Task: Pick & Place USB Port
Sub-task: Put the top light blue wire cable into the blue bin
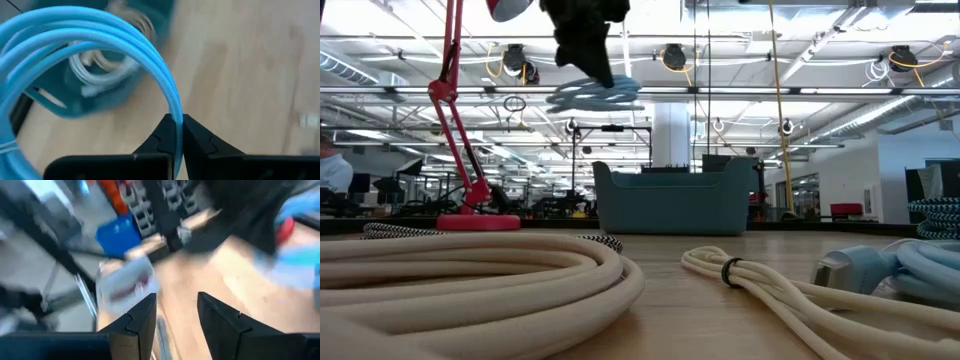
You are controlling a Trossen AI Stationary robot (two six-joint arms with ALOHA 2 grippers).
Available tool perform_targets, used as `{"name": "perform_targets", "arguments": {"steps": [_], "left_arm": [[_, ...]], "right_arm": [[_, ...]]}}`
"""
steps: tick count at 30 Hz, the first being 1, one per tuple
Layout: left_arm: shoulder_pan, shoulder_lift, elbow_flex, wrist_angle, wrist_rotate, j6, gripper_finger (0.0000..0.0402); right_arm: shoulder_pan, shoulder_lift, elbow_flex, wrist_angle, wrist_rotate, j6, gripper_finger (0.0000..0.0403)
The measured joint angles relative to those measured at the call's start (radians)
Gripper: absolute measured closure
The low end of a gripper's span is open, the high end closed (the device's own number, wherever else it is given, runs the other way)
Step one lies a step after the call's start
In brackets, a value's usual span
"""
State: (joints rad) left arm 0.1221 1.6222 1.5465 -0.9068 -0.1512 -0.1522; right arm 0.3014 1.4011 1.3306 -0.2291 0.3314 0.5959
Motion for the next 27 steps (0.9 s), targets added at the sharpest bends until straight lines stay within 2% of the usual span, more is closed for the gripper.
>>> {"name": "perform_targets", "arguments": {"steps": [3, 5, 12, 15, 20, 23, 27], "left_arm": [[0.077, -0.004, 0.003, 0.041, 0.060, -0.005, 0.0390], [0.116, 0.000, 0.002, 0.089, 0.110, -0.010, 0.0390], [0.220, 0.004, 0.002, 0.285, 0.224, -0.035, 0.0390], [0.242, 0.031, 0.002, 0.353, 0.276, -0.054, 0.0390], [0.250, 0.135, 0.039, 0.408, 0.340, -0.093, 0.0390], [0.238, 0.233, 0.135, 0.395, 0.363, -0.090, 0.0390], [0.230, 0.365, 0.325, 0.331, 0.364, -0.073, 0.0390]], "right_arm": [[0.023, -0.014, -0.002, -0.015, -0.005, -0.004, 0.0268], [0.043, -0.052, -0.002, -0.026, 0.066, -0.010, 0.0271], [0.177, -0.201, 0.000, -0.228, 0.515, 0.004, 0.0303], [0.220, -0.266, 0.001, -0.322, 0.633, 0.022, 0.0319], [0.240, -0.337, 0.000, -0.438, 0.660, 0.020, 0.0339], [0.239, -0.368, 0.000, -0.494, 0.663, 0.016, 0.0348], [0.240, -0.393, 0.000, -0.556, 0.644, 0.009, 0.0355]]}}
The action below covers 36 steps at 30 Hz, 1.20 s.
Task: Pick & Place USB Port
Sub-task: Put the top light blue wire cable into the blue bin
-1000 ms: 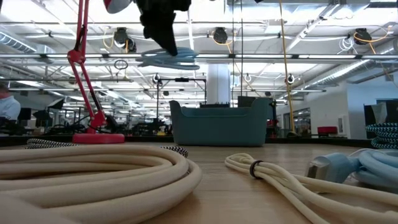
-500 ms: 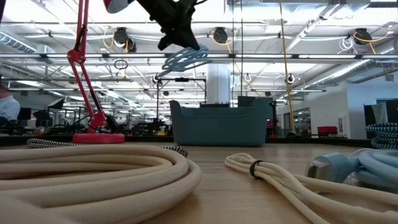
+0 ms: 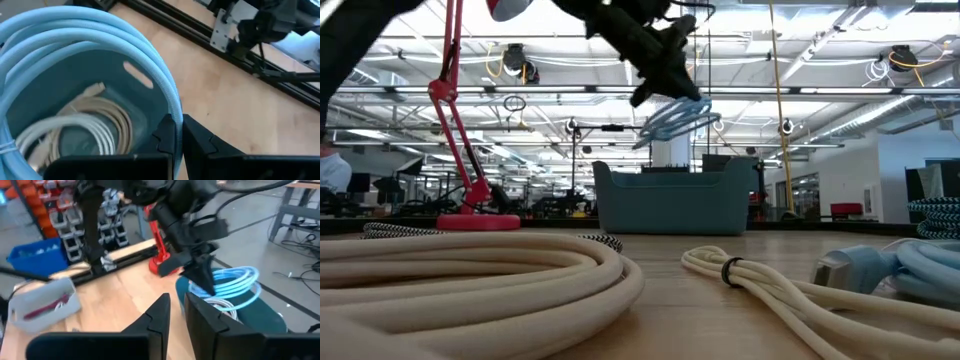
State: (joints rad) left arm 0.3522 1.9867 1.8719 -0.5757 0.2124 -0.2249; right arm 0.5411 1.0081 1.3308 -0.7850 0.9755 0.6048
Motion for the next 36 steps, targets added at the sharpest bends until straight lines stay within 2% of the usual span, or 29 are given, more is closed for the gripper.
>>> {"name": "perform_targets", "arguments": {"steps": [5, 9, 18, 24, 36], "left_arm": [[0.010, 0.144, 0.198, -0.108, -0.011, 0.016, 0.0390], [0.012, 0.209, 0.258, -0.144, 0.008, 0.021, 0.0390], [0.014, 0.284, 0.260, -0.171, 0.038, 0.056, 0.0390], [0.011, 0.321, 0.260, -0.162, 0.072, 0.059, 0.0390], [0.007, 0.377, 0.260, -0.130, 0.099, 0.059, 0.0390]], "right_arm": [[0.000, -0.024, 0.000, -0.071, -0.058, -0.010, 0.0356], [0.000, -0.044, 0.000, -0.077, -0.063, -0.021, 0.0356], [0.000, -0.069, -0.059, -0.074, -0.062, 0.017, 0.0358], [0.000, -0.098, -0.122, 0.002, -0.064, 0.046, 0.0359], [-0.012, -0.137, -0.177, 0.180, -0.061, -0.051, 0.0360]]}}
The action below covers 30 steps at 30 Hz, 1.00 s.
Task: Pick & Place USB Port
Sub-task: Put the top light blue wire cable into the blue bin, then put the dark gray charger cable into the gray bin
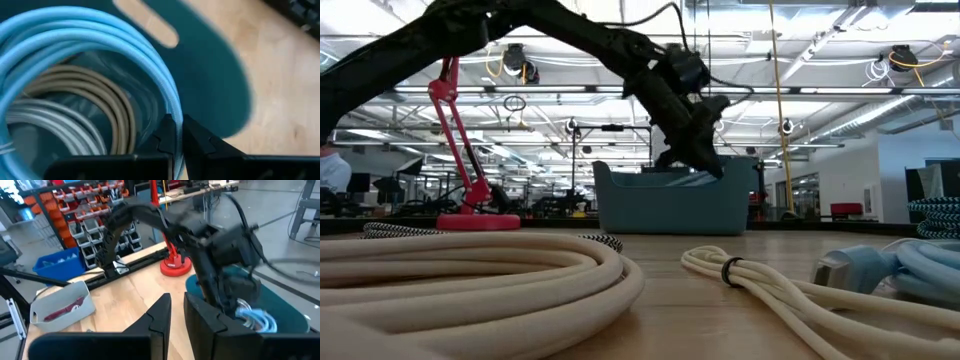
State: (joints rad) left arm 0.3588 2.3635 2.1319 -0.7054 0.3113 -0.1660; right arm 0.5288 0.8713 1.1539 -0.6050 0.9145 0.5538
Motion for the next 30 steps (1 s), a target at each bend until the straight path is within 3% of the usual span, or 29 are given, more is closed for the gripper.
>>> {"name": "perform_targets", "arguments": {"steps": [10, 21, 30], "left_arm": [[-0.007, 0.039, 0.000, 0.023, 0.002, 0.007, 0.0385], [-0.008, 0.021, 0.009, -0.003, -0.091, -0.011, 0.0250], [0.001, -0.007, 0.208, -0.204, -0.175, 0.052, 0.0229]], "right_arm": [[0.000, 0.000, -0.050, 0.103, 0.000, -0.018, 0.0360], [0.000, 0.000, -0.055, 0.153, 0.000, -0.043, 0.0360], [0.000, 0.000, -0.055, 0.168, -0.005, -0.076, 0.0360]]}}
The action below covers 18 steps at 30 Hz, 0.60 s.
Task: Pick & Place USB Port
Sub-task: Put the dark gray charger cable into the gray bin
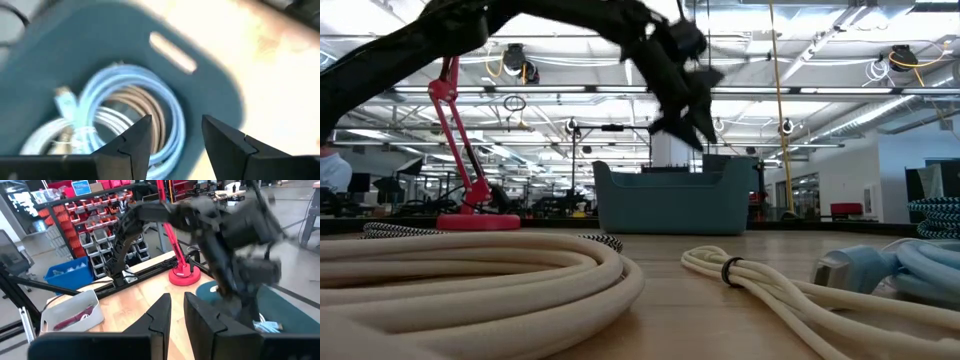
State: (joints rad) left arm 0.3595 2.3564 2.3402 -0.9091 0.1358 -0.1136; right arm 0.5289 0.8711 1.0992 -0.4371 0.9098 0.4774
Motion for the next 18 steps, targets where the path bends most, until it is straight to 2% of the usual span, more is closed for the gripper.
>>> {"name": "perform_targets", "arguments": {"steps": [6, 10, 18], "left_arm": [[0.001, -0.132, 0.003, 0.031, -0.025, -0.029, 0.0234], [-0.025, -0.233, 0.003, 0.019, 0.007, -0.056, 0.0234], [-0.169, -0.384, 0.004, -0.068, 0.043, -0.080, 0.0234]], "right_arm": [[0.000, 0.000, 0.000, 0.004, -0.025, -0.070, 0.0360], [0.001, 0.000, 0.000, 0.008, -0.024, -0.082, 0.0360], [-0.011, 0.000, 0.000, 0.056, -0.018, -0.139, 0.0360]]}}
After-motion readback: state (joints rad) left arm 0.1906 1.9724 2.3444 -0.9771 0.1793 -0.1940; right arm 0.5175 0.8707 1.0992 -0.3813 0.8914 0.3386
